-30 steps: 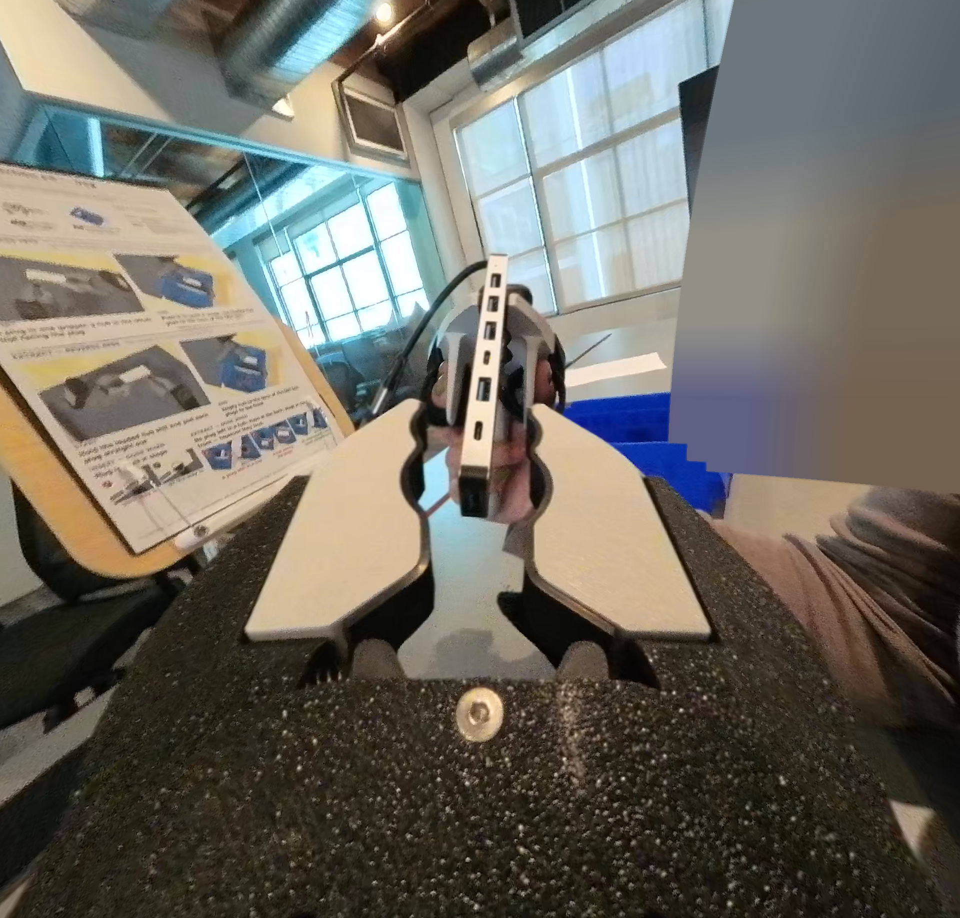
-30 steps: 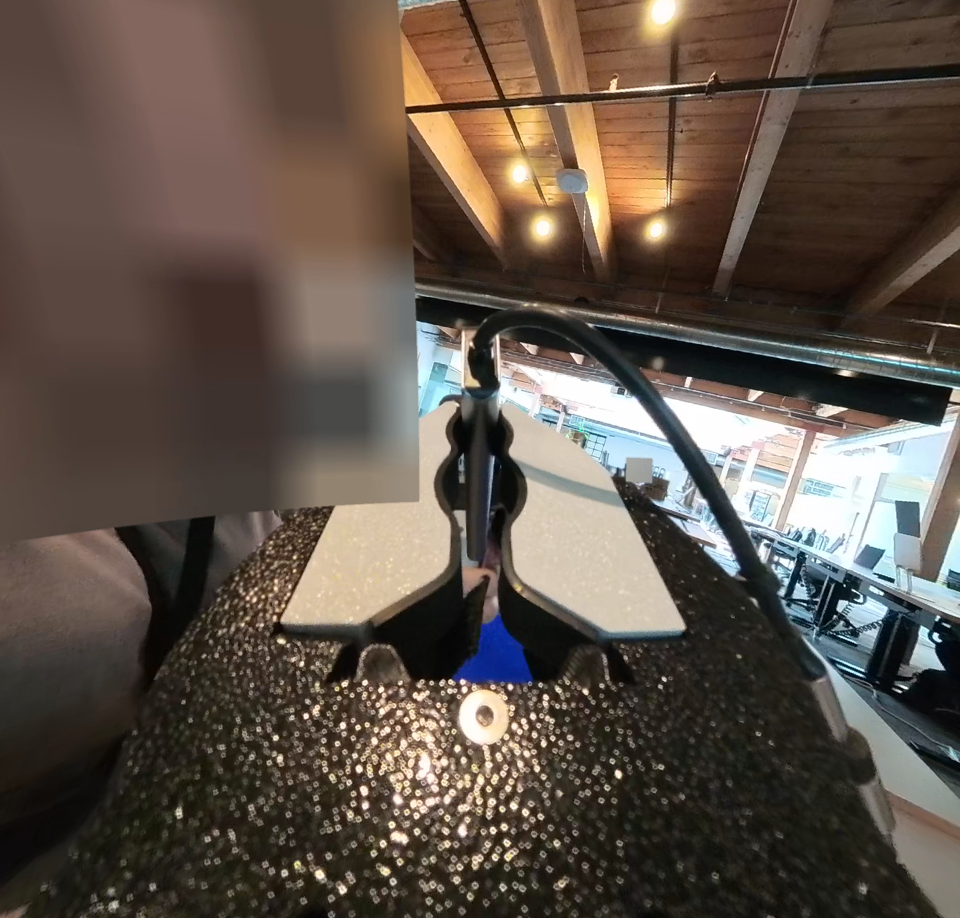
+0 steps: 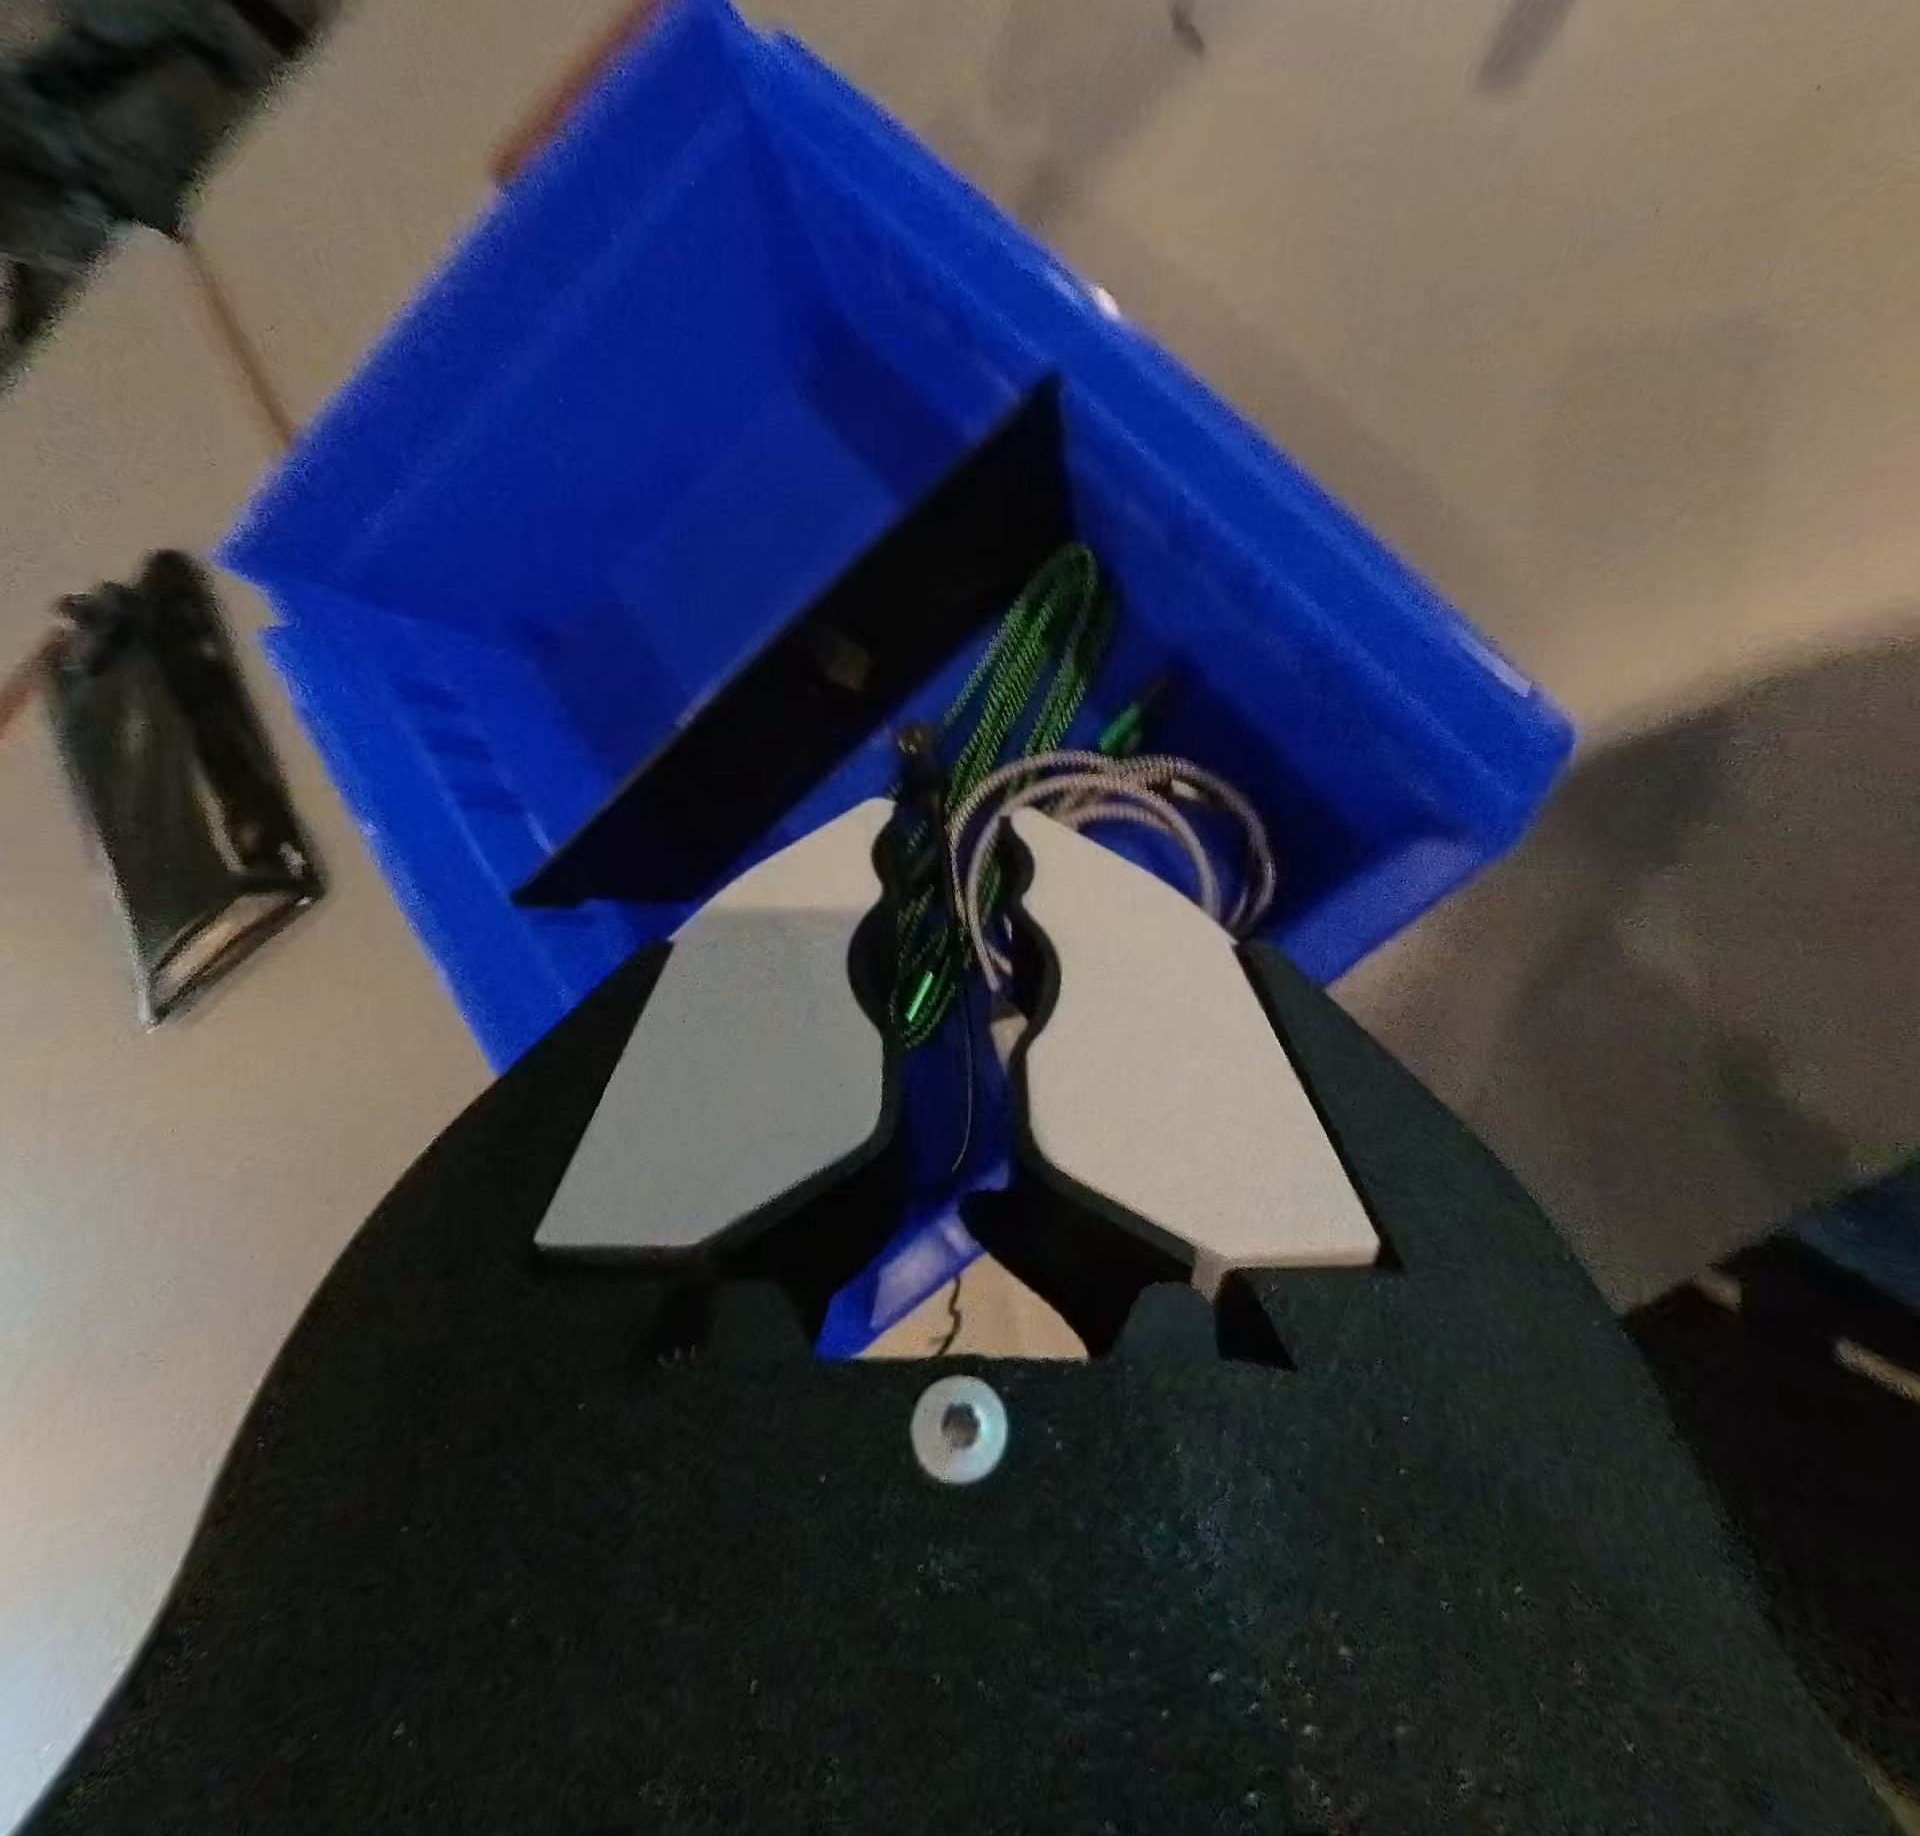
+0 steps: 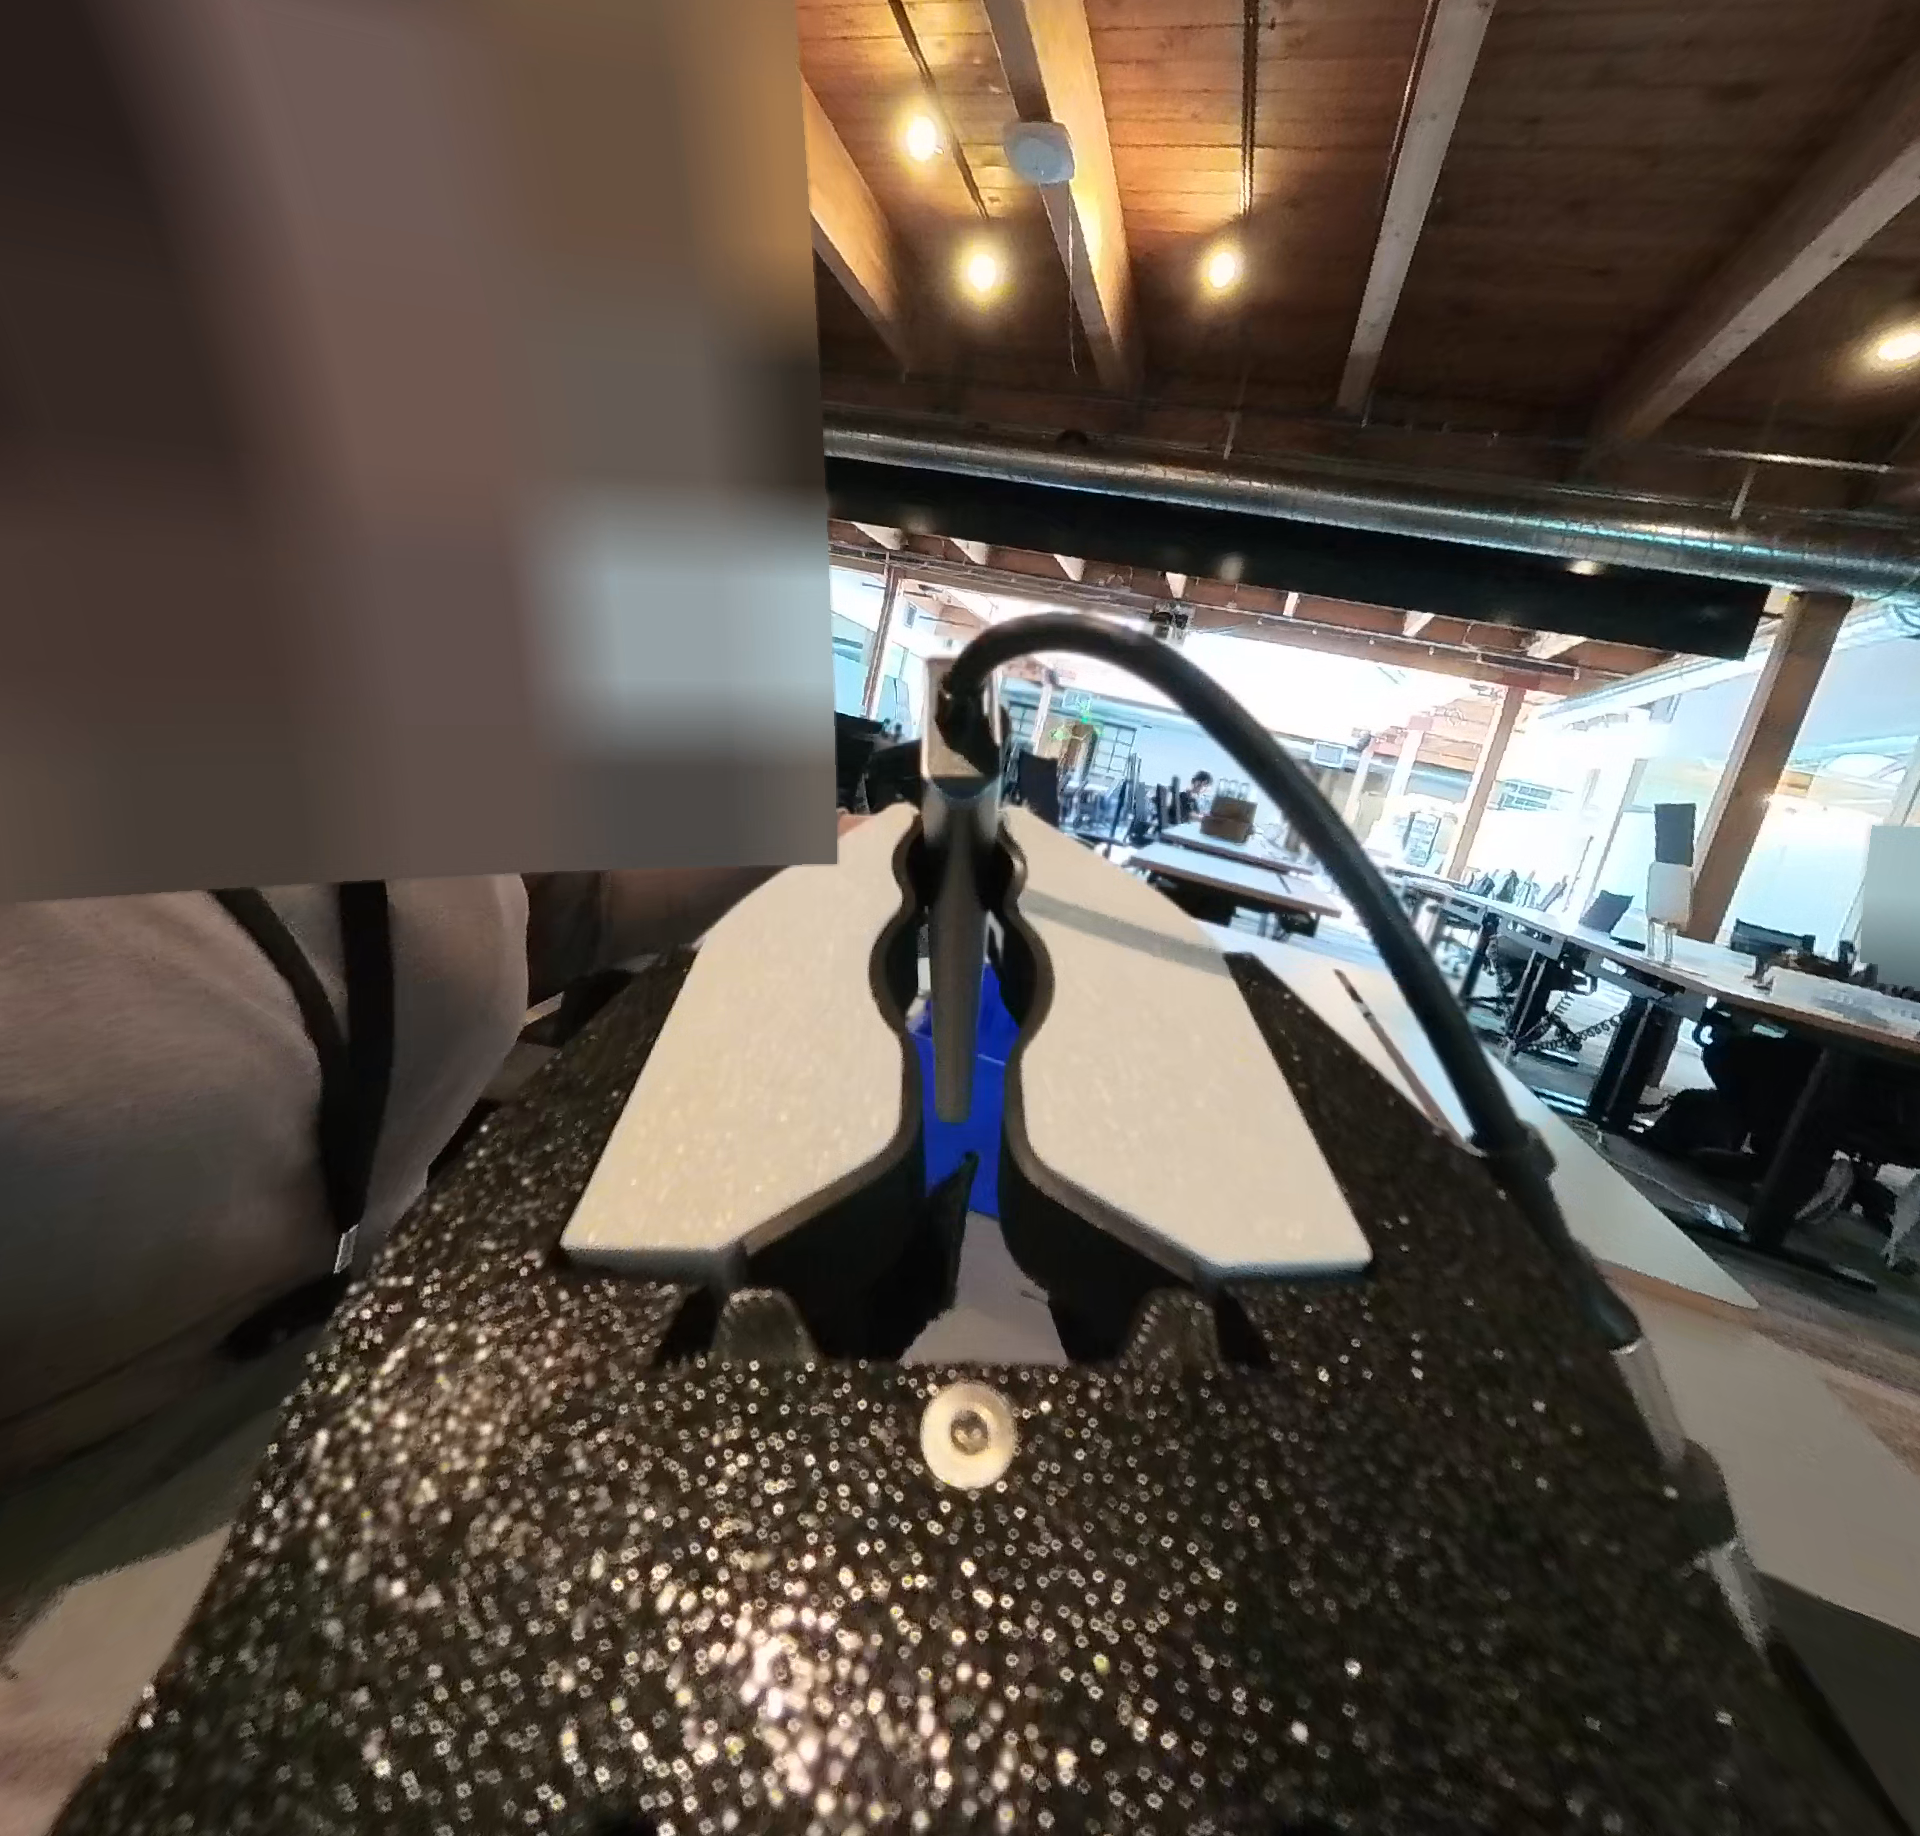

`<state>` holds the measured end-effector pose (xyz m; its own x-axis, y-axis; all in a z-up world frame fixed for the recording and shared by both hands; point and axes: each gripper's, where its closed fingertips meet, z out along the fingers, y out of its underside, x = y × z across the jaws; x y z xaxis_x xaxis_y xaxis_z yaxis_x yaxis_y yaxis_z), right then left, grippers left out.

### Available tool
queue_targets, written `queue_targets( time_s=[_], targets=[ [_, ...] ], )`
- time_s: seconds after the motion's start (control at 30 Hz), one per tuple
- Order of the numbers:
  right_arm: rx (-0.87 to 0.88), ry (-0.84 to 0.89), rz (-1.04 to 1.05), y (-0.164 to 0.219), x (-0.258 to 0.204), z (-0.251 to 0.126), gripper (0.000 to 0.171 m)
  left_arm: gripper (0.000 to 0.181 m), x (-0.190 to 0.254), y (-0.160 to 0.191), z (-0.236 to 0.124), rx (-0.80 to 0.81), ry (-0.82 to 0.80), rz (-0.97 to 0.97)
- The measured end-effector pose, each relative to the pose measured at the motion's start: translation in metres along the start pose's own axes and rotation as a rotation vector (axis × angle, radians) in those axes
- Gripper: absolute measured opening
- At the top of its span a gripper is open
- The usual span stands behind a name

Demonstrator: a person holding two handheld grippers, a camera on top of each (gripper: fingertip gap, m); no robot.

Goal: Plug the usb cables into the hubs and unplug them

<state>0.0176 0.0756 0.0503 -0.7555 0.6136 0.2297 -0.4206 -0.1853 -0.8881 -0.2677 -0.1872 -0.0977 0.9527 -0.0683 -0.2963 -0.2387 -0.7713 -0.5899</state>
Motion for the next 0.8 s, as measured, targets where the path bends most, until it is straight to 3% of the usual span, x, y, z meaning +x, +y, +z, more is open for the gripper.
queue_targets(
  time_s=[0.2,0.43,0.67,0.8],
  targets=[
    [-0.048,0.033,0.020,0.011,0.007,0.000,0.010,0.017,0.006,0.024,0.035,-0.210,0.193,0.066],
    [-0.091,0.062,0.030,0.018,0.011,-0.003,0.010,0.018,-0.002,0.034,0.076,-0.340,0.229,0.007],
    [-0.090,0.077,0.036,0.018,0.014,-0.009,0.009,0.032,-0.007,0.049,0.097,-0.449,0.232,-0.119],
    [-0.089,0.076,0.041,0.019,0.014,-0.009,0.010,0.020,-0.002,0.048,0.102,-0.455,0.256,-0.125]
  ],
)
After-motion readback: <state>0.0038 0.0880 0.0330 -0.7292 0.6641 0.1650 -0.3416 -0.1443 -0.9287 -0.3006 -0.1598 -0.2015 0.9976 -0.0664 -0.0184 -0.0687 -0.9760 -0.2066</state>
